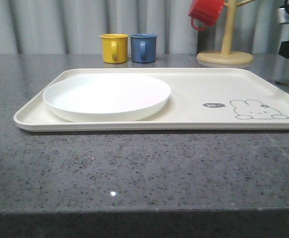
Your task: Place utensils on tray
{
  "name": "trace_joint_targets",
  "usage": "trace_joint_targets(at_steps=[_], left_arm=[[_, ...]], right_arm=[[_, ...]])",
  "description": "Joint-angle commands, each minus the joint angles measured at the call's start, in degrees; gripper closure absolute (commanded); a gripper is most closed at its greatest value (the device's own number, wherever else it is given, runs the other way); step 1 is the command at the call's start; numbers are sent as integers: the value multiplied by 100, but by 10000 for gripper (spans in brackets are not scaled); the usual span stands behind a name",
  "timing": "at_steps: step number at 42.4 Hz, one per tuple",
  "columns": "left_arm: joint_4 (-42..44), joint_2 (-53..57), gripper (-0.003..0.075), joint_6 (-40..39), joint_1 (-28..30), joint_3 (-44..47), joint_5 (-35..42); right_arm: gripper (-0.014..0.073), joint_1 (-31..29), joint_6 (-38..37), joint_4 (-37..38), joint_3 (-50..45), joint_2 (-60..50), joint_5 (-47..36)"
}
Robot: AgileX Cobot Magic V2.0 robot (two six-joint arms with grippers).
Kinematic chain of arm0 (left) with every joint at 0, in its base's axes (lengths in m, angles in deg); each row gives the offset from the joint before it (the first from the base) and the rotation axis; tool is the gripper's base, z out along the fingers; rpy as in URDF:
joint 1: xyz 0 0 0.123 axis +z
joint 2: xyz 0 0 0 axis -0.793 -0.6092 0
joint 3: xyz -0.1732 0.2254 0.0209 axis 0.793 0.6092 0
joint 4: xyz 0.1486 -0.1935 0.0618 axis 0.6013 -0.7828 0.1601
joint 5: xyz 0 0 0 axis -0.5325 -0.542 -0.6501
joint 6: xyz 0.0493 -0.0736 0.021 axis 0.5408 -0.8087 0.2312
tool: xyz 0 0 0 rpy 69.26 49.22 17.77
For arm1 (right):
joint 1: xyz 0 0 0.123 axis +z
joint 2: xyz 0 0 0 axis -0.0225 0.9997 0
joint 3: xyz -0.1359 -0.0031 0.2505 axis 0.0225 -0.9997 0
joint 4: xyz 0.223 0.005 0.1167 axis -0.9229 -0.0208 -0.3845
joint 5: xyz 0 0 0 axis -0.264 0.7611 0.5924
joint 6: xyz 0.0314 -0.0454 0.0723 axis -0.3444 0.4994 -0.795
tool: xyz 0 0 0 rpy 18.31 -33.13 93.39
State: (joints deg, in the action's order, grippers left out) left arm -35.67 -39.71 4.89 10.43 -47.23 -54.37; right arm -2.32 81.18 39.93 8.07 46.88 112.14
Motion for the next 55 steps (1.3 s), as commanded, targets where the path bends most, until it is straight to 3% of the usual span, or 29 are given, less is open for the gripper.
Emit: trace_joint_targets(at_steps=[1,12,23,31,40,51,55], left_arm=[[20,6,282,-65,-35,-149,403],[20,6,282,-65,-35,-149,403],[20,6,282,-65,-35,-149,403],[20,6,282,-65,-35,-149,403],[20,6,282,-65,-35,-149,403],[20,6,282,-65,-35,-149,403],[20,6,282,-65,-35,-149,403]], right_arm=[[638,0,64,-150,137,-331,75],[642,374,165,-348,179,-1010,144],[642,1698,98,-581,832,-962,605],[642,2315,-868,-297,1444,-422,891],[642,2378,-2549,-228,1798,230,781],[641,2378,-2980,-653,1812,652,308],[603,2378,-2973,-681,1812,728,295]])
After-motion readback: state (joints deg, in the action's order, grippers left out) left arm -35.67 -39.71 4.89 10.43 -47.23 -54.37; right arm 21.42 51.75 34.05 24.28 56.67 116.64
